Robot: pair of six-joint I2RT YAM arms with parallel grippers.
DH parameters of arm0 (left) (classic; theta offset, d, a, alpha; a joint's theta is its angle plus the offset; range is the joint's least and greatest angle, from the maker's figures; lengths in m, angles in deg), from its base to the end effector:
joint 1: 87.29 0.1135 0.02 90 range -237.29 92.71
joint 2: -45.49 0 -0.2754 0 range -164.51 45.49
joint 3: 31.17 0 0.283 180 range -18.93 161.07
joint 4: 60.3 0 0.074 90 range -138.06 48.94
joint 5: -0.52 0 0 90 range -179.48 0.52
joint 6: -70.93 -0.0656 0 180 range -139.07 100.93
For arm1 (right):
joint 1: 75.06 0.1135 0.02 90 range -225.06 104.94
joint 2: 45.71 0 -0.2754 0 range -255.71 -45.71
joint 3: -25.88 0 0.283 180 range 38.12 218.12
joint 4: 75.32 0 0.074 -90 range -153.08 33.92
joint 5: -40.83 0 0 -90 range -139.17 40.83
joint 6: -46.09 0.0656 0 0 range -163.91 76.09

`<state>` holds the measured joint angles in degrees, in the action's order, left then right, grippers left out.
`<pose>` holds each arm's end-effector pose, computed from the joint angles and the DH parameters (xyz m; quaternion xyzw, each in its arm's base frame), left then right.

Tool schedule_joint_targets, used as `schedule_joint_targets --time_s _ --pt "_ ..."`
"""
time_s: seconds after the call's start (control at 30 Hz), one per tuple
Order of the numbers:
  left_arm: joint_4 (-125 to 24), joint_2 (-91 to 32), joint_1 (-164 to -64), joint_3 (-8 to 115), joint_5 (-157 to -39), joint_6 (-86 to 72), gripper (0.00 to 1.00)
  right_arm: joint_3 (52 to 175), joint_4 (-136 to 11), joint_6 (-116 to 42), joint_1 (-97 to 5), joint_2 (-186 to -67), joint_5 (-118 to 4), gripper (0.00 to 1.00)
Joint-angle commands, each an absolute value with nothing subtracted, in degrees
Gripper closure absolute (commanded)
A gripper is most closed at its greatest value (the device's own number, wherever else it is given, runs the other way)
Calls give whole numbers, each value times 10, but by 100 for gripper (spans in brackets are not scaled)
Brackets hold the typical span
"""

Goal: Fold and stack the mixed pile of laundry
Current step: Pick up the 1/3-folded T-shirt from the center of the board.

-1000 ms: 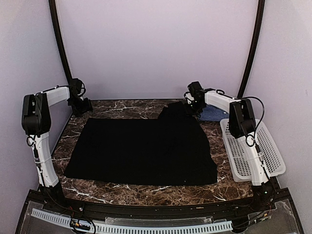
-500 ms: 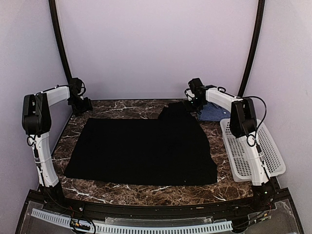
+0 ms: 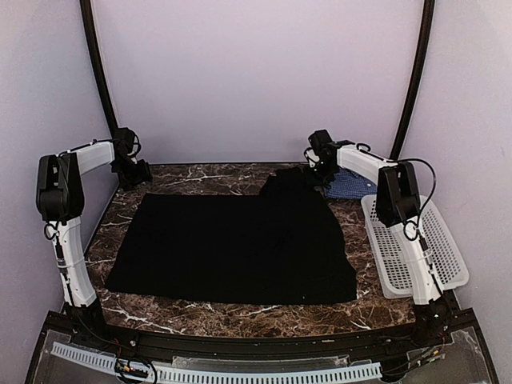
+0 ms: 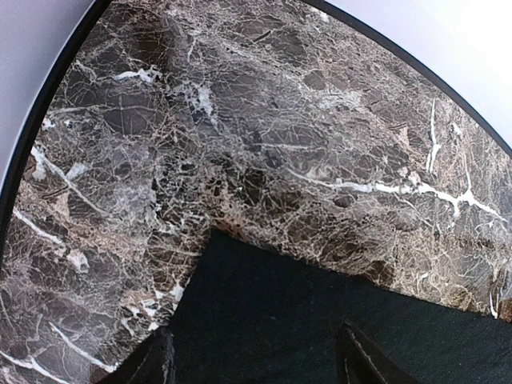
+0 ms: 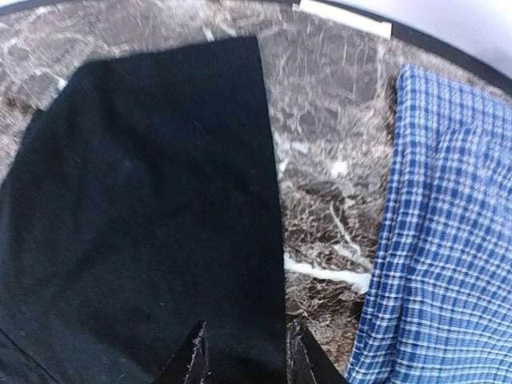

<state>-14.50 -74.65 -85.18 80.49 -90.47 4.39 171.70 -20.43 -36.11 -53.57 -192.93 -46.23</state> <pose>0.5194 0.0180 0.1966 -0.2080 0.9288 -0.0649 0.2999 0.5706 0.2210 0.1396 -0.1066 0.9508 0.0495 0.2866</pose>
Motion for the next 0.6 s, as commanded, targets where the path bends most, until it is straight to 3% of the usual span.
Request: schedule_joint_targets --time_s 0.0,0.23,0.4,0.57 --pt "-127 -745 -848 822 -901 38 32 1714 -188 -366 -535 -1951 -460 68" --pt "-123 -749 -847 829 -901 38 32 1740 -160 -364 -533 -1983 -486 69" --pt "-124 -759 -841 835 -903 33 32 1761 -168 -369 -534 -2006 -532 98" --pt "-122 -781 -813 856 -944 15 33 1774 -183 -371 -535 -2000 -537 100"
